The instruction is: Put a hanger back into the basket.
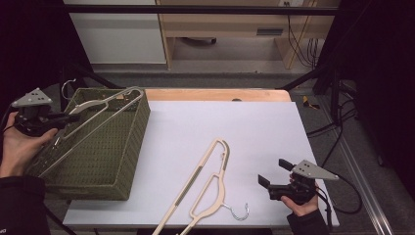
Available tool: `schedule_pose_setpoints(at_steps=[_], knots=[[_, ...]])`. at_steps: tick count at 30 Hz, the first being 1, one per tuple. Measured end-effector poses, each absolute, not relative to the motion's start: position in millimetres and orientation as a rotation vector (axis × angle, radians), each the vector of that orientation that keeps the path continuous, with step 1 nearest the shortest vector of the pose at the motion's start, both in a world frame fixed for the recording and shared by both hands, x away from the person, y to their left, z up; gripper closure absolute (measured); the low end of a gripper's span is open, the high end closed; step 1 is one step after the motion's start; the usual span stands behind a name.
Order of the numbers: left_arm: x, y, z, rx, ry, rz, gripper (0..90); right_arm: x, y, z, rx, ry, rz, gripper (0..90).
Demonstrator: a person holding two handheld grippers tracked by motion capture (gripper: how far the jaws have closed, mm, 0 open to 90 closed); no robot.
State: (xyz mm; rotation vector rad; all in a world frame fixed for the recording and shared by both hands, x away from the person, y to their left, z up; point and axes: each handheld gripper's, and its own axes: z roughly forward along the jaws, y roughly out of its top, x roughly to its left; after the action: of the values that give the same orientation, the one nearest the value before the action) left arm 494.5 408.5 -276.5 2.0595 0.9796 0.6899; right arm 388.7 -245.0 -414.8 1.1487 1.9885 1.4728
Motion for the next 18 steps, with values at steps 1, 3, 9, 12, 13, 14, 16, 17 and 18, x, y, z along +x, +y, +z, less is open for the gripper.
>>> schedule_pose_setpoints(at_steps=[1,3,9,12,13,14,16,17,18], knots=[[494,409,-277,2.055,0.982,0.703,85.3,389,-245,-415,1.149,1.987,1.473,4.8],[495,411,-278,2.039,0.998,0.737,85.3,389,-245,-415,1.151,1.99,1.476,4.8],[501,413,-282,2.029,1.01,0.736,85.3,389,-245,-416,1.152,1.992,1.474,4.8],[505,407,-283,2.036,0.988,0.733,85.4,389,-245,-416,1.143,1.998,1.471,4.8],[506,405,-283,2.051,0.977,0.737,85.4,389,-245,-416,1.15,1.999,1.469,4.8],[508,402,-284,2.066,0.974,0.744,85.4,390,-244,-416,1.148,1.995,1.471,4.8],[512,398,-289,2.08,0.985,0.735,85.5,389,-244,-416,1.147,1.996,1.471,4.8],[514,397,-293,2.09,0.998,0.734,85.4,389,-244,-416,1.147,1.999,1.47,4.8],[514,398,-298,2.096,1.009,0.72,85.4,389,-244,-416,1.15,1.993,1.476,4.8]])
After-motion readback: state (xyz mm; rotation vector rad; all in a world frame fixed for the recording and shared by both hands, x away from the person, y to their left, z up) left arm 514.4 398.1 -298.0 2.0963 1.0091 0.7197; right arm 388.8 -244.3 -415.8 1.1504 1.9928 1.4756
